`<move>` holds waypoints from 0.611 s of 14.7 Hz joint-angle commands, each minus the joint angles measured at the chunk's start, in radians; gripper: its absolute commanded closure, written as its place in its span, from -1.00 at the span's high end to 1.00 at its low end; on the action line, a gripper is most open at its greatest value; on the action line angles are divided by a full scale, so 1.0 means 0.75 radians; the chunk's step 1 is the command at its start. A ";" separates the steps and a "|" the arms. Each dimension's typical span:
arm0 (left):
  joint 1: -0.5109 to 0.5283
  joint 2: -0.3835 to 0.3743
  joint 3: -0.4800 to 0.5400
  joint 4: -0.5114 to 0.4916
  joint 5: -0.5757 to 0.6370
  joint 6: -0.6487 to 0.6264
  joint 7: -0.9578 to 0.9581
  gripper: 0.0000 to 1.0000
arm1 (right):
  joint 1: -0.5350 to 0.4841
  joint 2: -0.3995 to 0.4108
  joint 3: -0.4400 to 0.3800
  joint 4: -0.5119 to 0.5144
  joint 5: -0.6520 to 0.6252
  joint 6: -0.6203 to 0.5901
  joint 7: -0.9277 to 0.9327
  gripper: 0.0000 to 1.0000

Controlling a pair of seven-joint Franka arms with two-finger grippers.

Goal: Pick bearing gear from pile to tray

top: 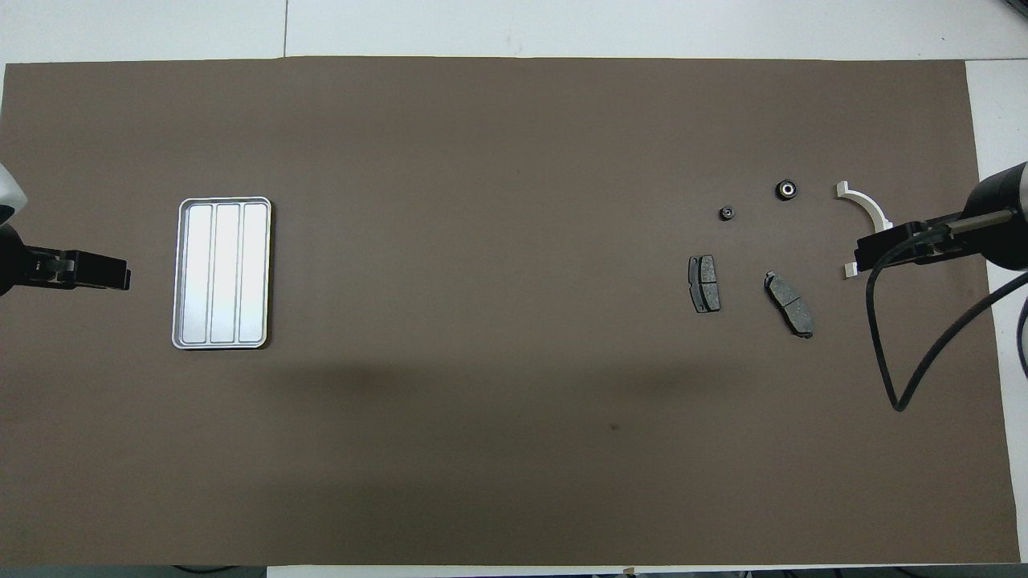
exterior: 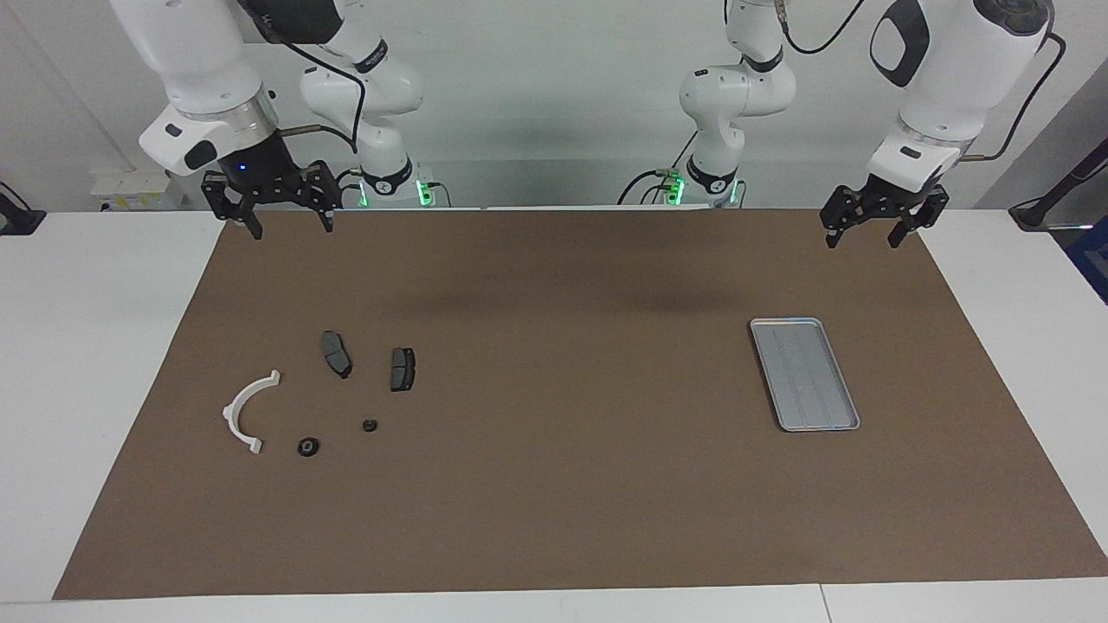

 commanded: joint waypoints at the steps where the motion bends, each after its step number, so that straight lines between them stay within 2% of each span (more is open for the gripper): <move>1: -0.008 -0.022 0.008 -0.021 -0.017 0.012 0.014 1.00 | -0.006 -0.008 -0.003 0.002 0.027 0.002 0.026 1.00; 9: -0.008 -0.022 0.008 -0.019 -0.019 0.012 0.014 1.00 | -0.028 -0.016 -0.003 0.002 0.027 0.002 0.020 1.00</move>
